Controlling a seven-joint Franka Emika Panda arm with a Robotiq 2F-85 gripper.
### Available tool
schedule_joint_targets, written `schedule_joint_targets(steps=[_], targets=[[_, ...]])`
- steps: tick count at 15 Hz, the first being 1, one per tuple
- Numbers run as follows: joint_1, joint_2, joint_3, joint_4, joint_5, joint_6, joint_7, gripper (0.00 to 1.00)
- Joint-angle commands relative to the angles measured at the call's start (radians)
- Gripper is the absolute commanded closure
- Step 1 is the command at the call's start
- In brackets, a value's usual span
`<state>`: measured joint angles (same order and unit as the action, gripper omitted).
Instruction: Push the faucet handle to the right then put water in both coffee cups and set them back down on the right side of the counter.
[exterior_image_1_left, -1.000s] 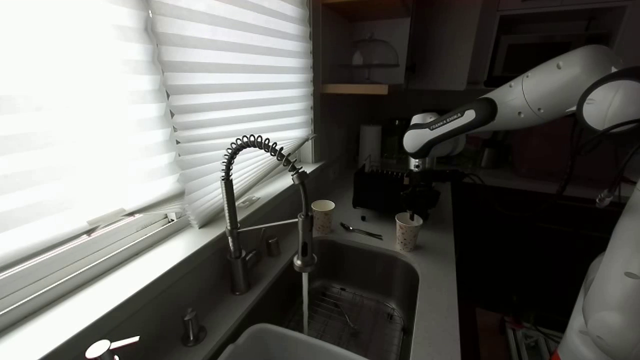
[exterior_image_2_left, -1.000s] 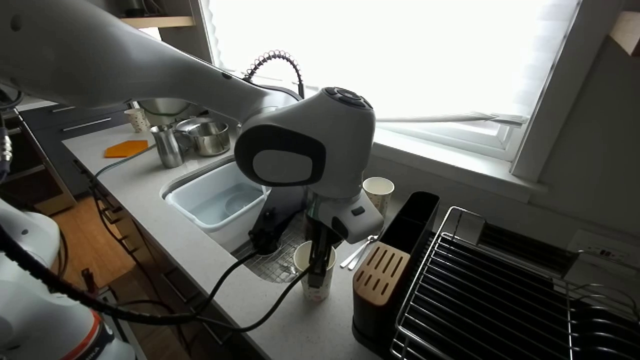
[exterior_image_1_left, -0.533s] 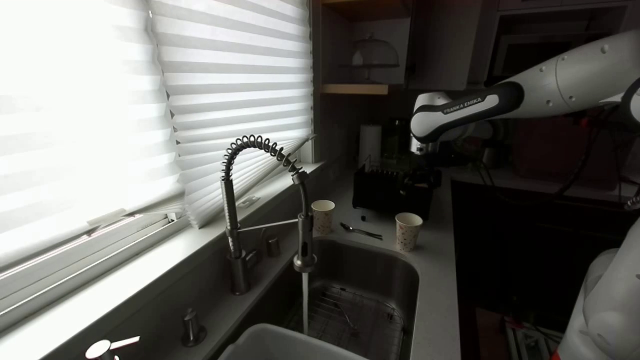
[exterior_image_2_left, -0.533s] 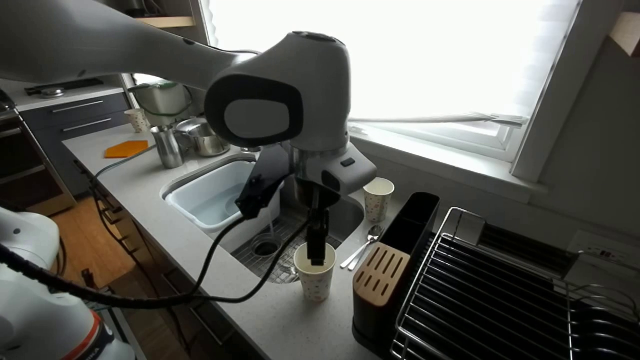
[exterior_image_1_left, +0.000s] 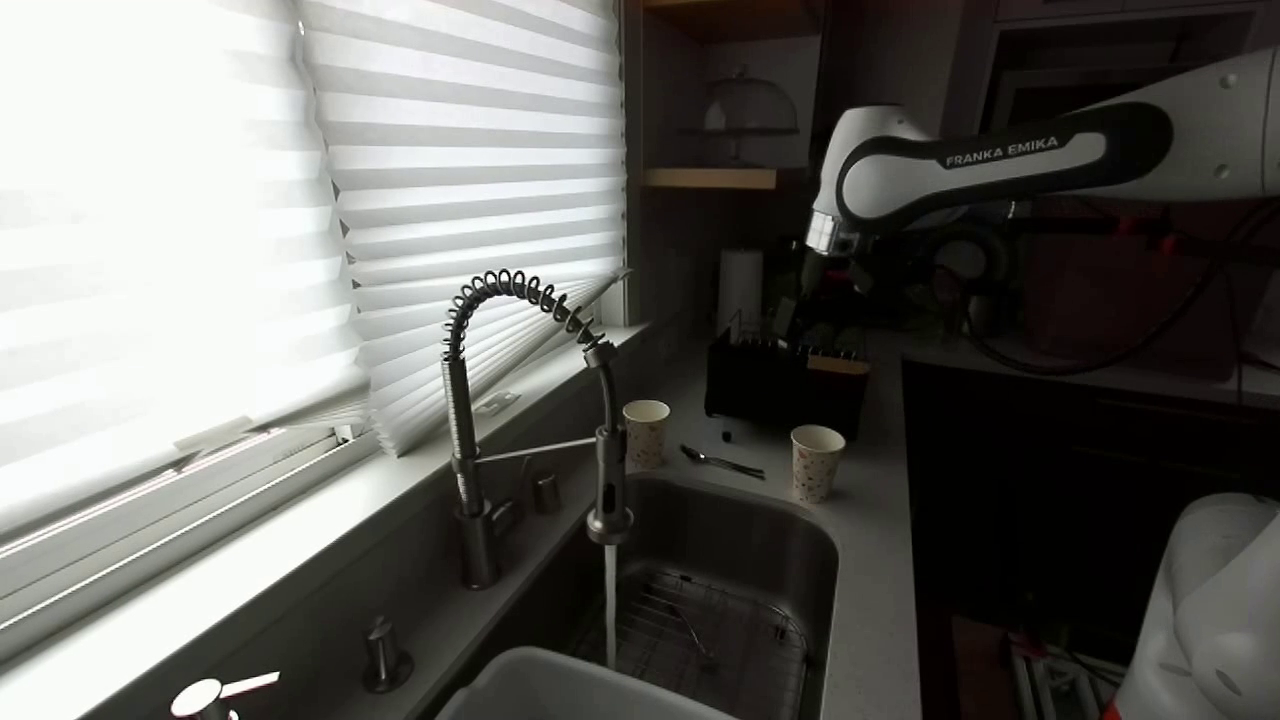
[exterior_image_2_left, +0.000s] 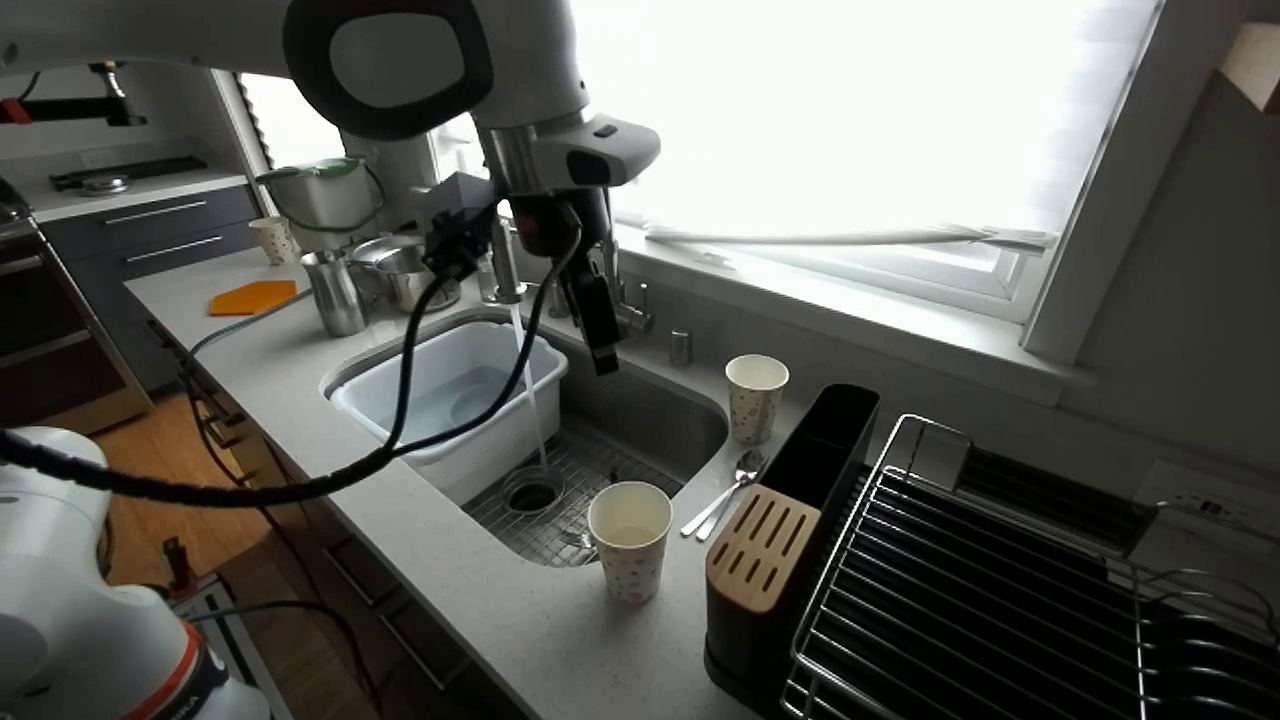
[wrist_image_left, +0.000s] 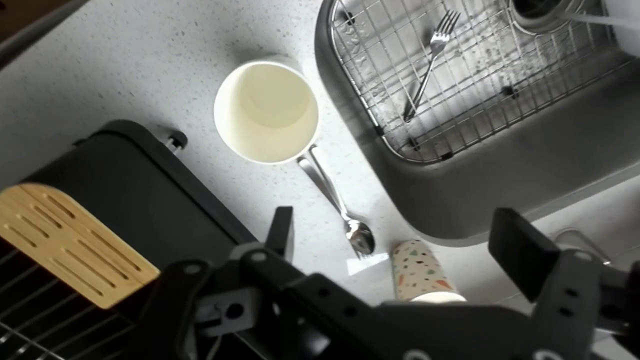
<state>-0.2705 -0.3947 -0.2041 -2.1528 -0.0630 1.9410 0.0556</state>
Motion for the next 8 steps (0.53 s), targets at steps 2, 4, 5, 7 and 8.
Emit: schedule_joint_targets(steps=[2, 4, 5, 7, 8], targets=[[0.094, -0.086, 0.041, -0.042, 0.01, -0.009, -0.129, 0.0], [0.135, -0.1, 0.053, -0.048, 0.021, 0.0, -0.184, 0.0], [0.153, -0.105, 0.059, -0.047, 0.027, 0.0, -0.208, 0.0], [0.188, -0.113, 0.065, -0.054, 0.039, 0.001, -0.254, 0.0], [0.205, -0.114, 0.067, -0.052, 0.046, -0.004, -0.277, 0.0]])
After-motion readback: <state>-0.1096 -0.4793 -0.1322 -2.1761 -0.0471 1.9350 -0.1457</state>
